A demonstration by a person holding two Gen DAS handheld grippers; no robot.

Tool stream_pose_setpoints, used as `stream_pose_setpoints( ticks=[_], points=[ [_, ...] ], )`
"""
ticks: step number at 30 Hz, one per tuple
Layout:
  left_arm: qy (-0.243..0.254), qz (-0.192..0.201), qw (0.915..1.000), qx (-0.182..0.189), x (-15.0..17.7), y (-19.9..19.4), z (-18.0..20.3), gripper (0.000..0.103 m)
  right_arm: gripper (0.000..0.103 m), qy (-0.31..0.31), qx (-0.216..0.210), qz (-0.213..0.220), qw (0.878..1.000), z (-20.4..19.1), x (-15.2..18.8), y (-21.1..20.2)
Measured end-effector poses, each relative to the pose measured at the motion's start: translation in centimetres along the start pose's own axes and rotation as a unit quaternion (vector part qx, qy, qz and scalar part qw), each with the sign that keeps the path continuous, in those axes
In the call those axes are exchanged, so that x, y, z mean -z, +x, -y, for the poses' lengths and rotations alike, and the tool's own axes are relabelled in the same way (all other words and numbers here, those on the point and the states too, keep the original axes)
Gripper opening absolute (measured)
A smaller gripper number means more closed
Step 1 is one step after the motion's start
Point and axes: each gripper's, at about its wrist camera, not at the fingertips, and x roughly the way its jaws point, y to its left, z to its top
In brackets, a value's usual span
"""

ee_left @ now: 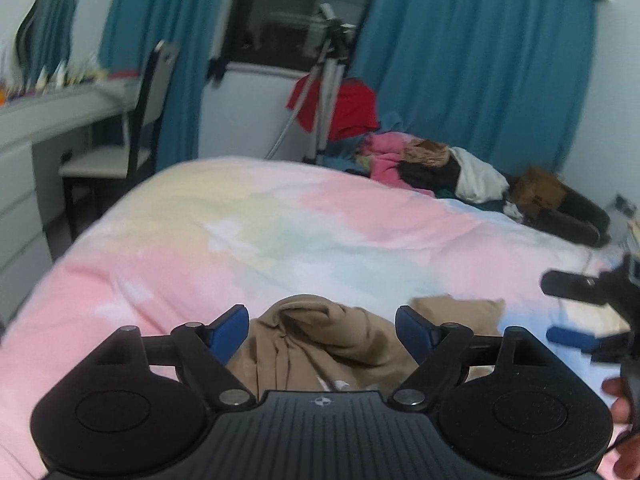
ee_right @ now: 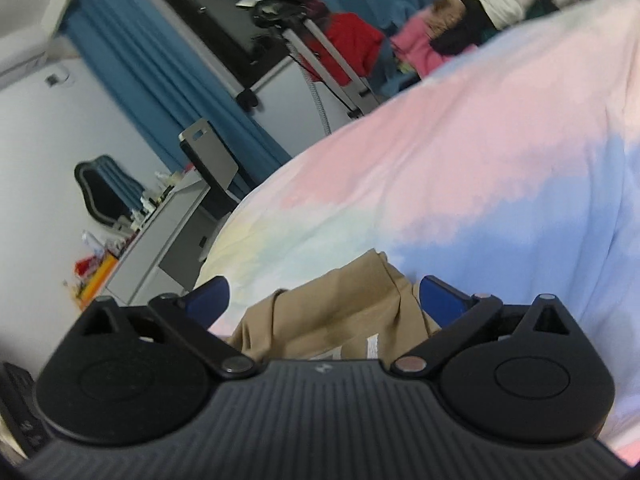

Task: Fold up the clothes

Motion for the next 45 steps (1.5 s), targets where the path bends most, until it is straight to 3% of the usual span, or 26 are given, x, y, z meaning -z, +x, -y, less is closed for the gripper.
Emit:
stream_pose_setpoints(
  ticks=[5, 10, 13, 22, 30, 33, 36, 40, 45],
  points=[
    [0.05, -0.012, 0.9987, -0.002, 0.9, 1.1, 1.0, 0.089, 0.102, -0.072, -0.011, -0.01, 0.997, -1.1, 0.4, 0.6],
    [0.044, -0.031, 0.9984, -0.016, 2.2, 3.6, 0.1, 0.089, 0.101, -0.222, 0.031, 0.012, 0.974, -3.3, 2.4, 2.7],
    [0.033, -0.026, 0.9988, -0.026, 3.0, 4.7, -0.6, 0.091, 0.101, -0.242, 0.052, 0.0, 0.969, -3.1, 3.6, 4.2],
    [0.017, -0.023, 0.9987, -0.041, 3.1, 4.0, -0.8, 0.093, 0.101, -0.2, 0.075, -0.026, 0.977, -1.9, 4.0, 5.2],
    [0.037, -0.008, 0.9978, -0.054, 4.7, -2.5, 1.2, 0.093, 0.101, -0.194, 0.111, -0.01, 0.975, -4.0, 5.4, 0.3],
    [0.029, -0.029, 0.9968, -0.069, 5.2, -2.3, 1.3, 0.094, 0.101, -0.187, 0.123, -0.02, 0.974, -3.8, 6.5, -0.4],
    [-0.012, -0.044, 0.9969, -0.064, 5.1, -2.0, 0.5, 0.094, 0.101, -0.173, 0.126, -0.054, 0.975, -2.9, 7.7, 0.5],
    [-0.056, -0.052, 0.9951, -0.064, 4.8, -3.8, 0.0, 0.094, 0.101, -0.141, 0.118, -0.055, 0.981, -2.1, 7.6, 0.6],
    [-0.126, -0.072, 0.9894, 0.002, 4.5, -7.5, 0.0, 0.095, 0.101, -0.138, 0.12, -0.055, 0.982, -2.1, 7.9, -0.1]
  ],
)
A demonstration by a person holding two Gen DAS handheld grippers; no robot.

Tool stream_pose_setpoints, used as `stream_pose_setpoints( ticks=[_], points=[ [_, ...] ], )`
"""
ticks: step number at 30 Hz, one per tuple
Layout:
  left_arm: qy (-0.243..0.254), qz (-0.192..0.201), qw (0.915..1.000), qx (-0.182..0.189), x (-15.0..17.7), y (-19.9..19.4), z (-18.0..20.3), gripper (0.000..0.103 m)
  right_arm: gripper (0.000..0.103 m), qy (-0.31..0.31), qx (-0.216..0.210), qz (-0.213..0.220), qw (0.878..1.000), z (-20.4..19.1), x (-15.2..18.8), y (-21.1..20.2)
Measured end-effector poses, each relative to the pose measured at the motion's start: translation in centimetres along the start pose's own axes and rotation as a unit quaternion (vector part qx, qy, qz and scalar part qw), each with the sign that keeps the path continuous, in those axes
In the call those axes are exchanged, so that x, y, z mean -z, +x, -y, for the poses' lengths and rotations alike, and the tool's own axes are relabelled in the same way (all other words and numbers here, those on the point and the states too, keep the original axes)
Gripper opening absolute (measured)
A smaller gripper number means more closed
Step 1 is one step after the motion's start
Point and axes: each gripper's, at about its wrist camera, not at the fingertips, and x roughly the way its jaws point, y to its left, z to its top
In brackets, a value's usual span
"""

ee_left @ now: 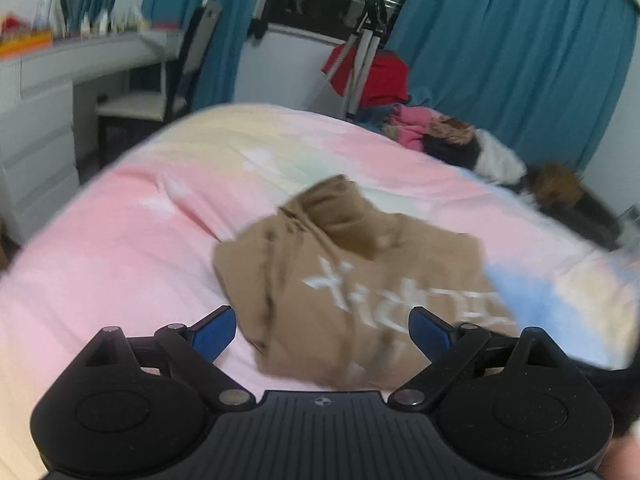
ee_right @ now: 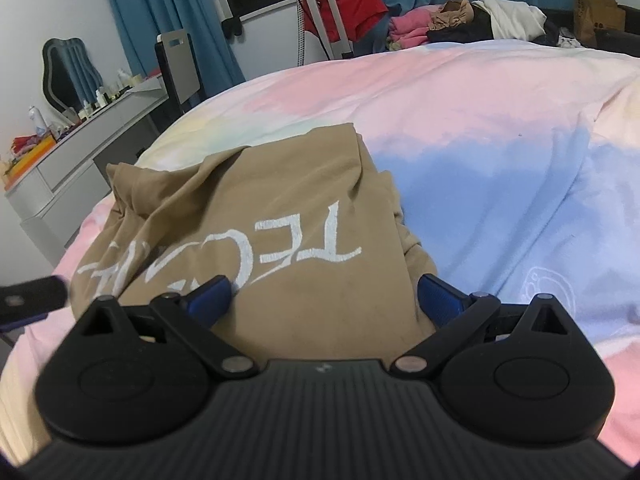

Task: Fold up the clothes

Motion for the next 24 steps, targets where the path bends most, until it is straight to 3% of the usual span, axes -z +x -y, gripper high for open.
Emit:
stream_pose_setpoints(
  ticks=[4, 8, 10, 15, 17, 20, 24],
  points=[
    [-0.096, -0.055, 0.9917, 0.067, 1.4, 0.9, -1.5, 0.095, 0.101, 0.011, -0.002, -0.002, 1.0, 0.2, 0.0, -0.3],
    [-0.22, -0.092, 0.968, 0.079, 2.4, 4.4, -4.2, 0.085, 0.101, 0.022, -0.005, -0.005, 1.0, 0.4, 0.0, -0.3],
    [-0.249, -0.071, 0.9635, 0.069, 2.3, 4.9, -4.9, 0.083, 0.101, 0.026, -0.006, -0.006, 1.0, 0.5, 0.0, -0.2],
    [-0.292, -0.017, 0.9521, 0.088, 2.0, 5.3, -5.6, 0.078, 0.101, 0.045, -0.01, -0.006, 0.999, 0.8, -0.1, -0.2],
    [-0.307, -0.013, 0.9482, 0.08, 2.3, 5.4, -5.9, 0.056, 0.101, 0.059, -0.012, 0.0, 0.998, 0.9, -0.3, -0.6],
    [-0.315, -0.003, 0.9453, 0.085, 2.5, 4.8, -6.1, 0.044, 0.101, 0.105, -0.023, 0.029, 0.994, 1.4, -1.2, -2.5],
    [-0.315, 0.017, 0.9427, 0.109, 1.7, 3.8, -5.6, 0.033, 0.101, 0.19, -0.096, 0.057, 0.975, 2.1, -2.0, -5.7]
  ],
)
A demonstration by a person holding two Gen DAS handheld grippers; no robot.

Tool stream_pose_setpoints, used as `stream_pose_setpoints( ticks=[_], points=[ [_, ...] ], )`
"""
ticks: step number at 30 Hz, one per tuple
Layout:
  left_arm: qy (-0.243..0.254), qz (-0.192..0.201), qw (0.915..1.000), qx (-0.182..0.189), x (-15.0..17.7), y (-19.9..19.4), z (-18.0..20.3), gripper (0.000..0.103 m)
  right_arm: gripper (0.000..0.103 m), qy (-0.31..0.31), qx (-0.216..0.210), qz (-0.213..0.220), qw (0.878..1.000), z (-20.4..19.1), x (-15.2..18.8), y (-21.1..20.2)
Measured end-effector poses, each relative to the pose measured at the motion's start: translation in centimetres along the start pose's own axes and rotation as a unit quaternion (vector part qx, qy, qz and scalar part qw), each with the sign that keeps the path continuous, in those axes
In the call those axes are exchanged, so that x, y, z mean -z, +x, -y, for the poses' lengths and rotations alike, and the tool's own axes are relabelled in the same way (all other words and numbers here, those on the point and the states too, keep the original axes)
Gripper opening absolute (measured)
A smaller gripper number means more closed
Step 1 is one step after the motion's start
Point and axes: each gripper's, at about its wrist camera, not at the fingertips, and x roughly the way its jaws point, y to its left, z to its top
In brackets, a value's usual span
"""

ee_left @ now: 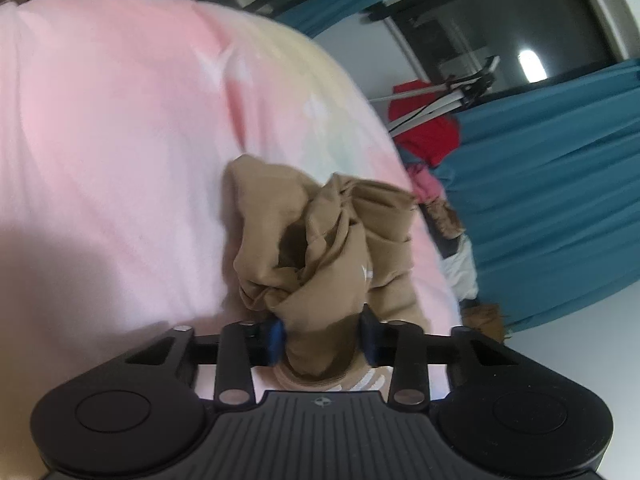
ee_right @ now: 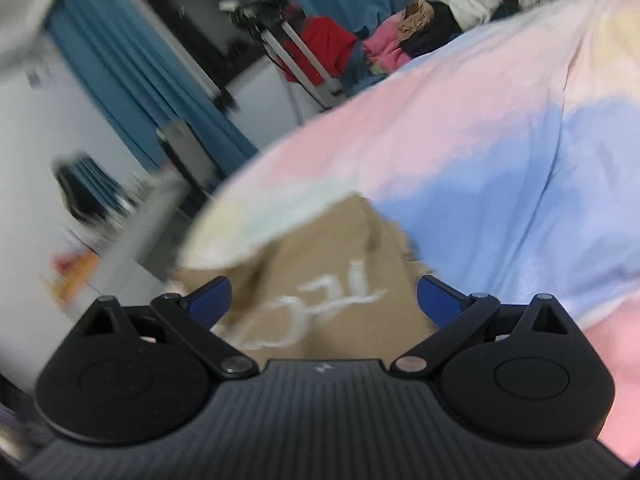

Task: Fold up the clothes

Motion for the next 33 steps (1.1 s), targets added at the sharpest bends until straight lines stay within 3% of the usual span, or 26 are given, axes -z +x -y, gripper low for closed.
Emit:
stream_pose_setpoints(
  ticks=[2, 5, 9, 10, 14, 17, 19, 21, 22, 23, 25, 29, 33],
  points=[
    [0.0, 0.004, 0.9996, 0.028, -0.1, -0.6, 0.7, 0.03, 0.101, 0.055, -0.047, -0.023, 0.997, 0.2, 0.6, -0.6],
    [0.011, 0.008, 0.9978, 0.064, -0.2, -1.3, 1.8, 0.028, 0.102, 0.136, -0.111, -0.067, 0.982, 0.4, 2.3, -0.6],
    [0.026, 0.012, 0.995, 0.096, 0.0, -2.0, 2.9, 0.028, 0.103, 0.244, -0.162, -0.137, 0.946, 1.1, 5.4, 2.2],
    [0.028, 0.012, 0.9944, 0.101, 0.1, -2.2, 3.0, 0.028, 0.102, 0.262, -0.169, -0.142, 0.94, 1.5, 5.7, 2.9],
    [0.014, 0.015, 0.9925, 0.12, -0.1, -2.7, 2.6, 0.027, 0.102, 0.281, -0.162, -0.112, 0.939, 3.2, 5.0, 4.4],
    [0.002, 0.016, 0.9914, 0.13, -0.6, -2.9, 2.0, 0.027, 0.103, 0.322, -0.147, -0.103, 0.93, 5.4, 4.6, 4.8],
    [-0.003, 0.017, 0.9911, 0.132, -1.5, -2.9, 1.8, 0.027, 0.102, 0.334, -0.138, -0.094, 0.928, 6.2, 4.6, 4.7],
    [-0.004, 0.022, 0.9908, 0.133, -1.7, -3.1, 1.8, 0.027, 0.084, 0.336, -0.133, -0.089, 0.928, 6.4, 4.4, 4.7],
    [-0.005, 0.025, 0.9906, 0.135, -1.8, -3.2, 1.7, 0.027, 0.065, 0.324, -0.124, -0.087, 0.934, 6.3, 4.1, 4.6],
    [-0.006, 0.026, 0.9903, 0.136, -1.9, -3.4, 1.7, 0.027, 0.053, 0.311, -0.117, -0.085, 0.939, 6.1, 3.9, 4.5],
    [-0.002, 0.024, 0.9902, 0.138, -1.8, -3.9, 1.7, 0.027, 0.043, 0.294, -0.119, -0.072, 0.946, 5.4, 3.6, 4.2],
    [0.002, 0.019, 0.9915, 0.129, -2.2, -5.0, 2.7, 0.026, 0.036, 0.259, -0.121, -0.039, 0.958, 3.5, 2.5, 2.6],
    [0.017, 0.008, 0.992, 0.125, -2.2, -5.7, 6.8, 0.026, 0.034, 0.238, -0.138, -0.002, 0.961, 2.4, 0.1, -0.5]
  ],
)
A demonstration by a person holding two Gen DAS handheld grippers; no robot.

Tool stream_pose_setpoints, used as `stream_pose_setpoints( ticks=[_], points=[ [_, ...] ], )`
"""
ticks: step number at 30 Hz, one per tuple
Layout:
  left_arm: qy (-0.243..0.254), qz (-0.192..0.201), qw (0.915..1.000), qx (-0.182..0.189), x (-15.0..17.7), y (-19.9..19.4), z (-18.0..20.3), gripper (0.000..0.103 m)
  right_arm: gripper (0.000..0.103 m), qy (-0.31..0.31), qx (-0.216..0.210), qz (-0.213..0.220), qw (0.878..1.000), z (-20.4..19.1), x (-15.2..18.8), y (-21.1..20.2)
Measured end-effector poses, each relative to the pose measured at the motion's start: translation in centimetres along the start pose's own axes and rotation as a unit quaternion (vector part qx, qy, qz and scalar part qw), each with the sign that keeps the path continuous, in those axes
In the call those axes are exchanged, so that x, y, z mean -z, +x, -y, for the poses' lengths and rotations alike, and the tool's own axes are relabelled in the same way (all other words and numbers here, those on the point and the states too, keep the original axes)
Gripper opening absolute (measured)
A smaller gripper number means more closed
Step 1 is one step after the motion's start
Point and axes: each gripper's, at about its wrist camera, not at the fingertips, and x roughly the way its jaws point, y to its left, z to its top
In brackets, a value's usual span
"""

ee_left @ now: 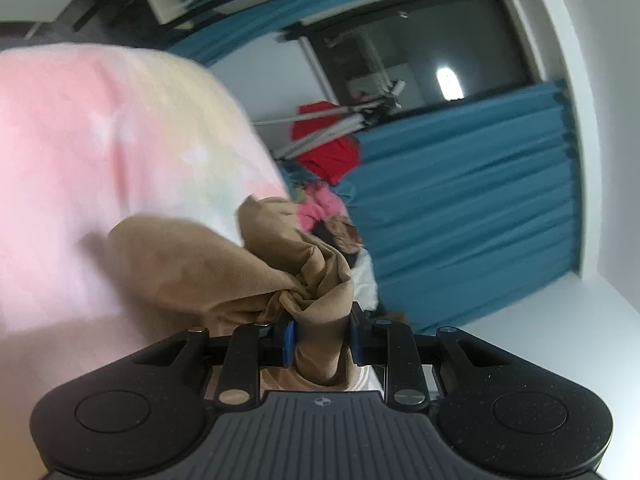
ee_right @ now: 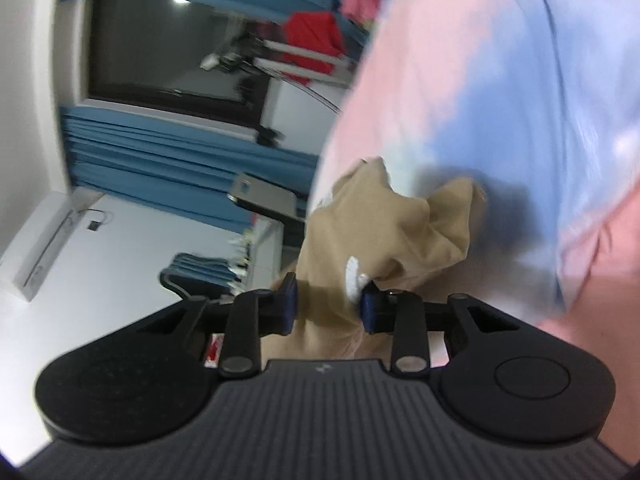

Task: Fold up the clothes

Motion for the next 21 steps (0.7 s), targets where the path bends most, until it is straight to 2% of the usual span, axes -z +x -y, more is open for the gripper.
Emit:
stream_pose_setpoints(
  ticks=[5, 8, 12, 14, 17, 18, 21],
  points=[
    [0.012, -0.052, 0.9986, -0.002, 1.3, 4.4, 7.0, 0.026, 0.033, -0.002, -0.023, 0.069, 0.997, -2.4, -5.1, -4.0],
    [0.022, -0.086, 0.996, 0.002, 3.1, 9.9, 11.8, 0.026, 0.032, -0.003, -0.012, 0.111, 0.994, -3.2, -9.6, -6.4],
    [0.036, -0.123, 0.9913, 0.031, 5.8, 18.5, 17.8, 0.026, 0.031, -0.017, 0.016, 0.158, 0.987, -3.9, -17.0, -9.3],
    [0.039, -0.131, 0.9889, 0.059, 7.7, 23.1, 20.1, 0.026, 0.031, -0.038, 0.028, 0.188, 0.981, -4.3, -20.7, -10.3],
    [0.053, -0.127, 0.9859, 0.094, 11.2, 28.5, 20.8, 0.026, 0.031, -0.079, 0.05, 0.227, 0.969, -4.4, -25.4, -11.8],
    [0.059, -0.125, 0.985, 0.103, 12.5, 30.1, 20.8, 0.026, 0.031, -0.099, 0.069, 0.232, 0.965, -4.1, -26.3, -11.7],
    [0.089, -0.13, 0.9837, 0.087, 16.0, 34.5, 19.1, 0.026, 0.031, -0.143, 0.122, 0.243, 0.951, -2.0, -28.4, -12.0]
  ],
)
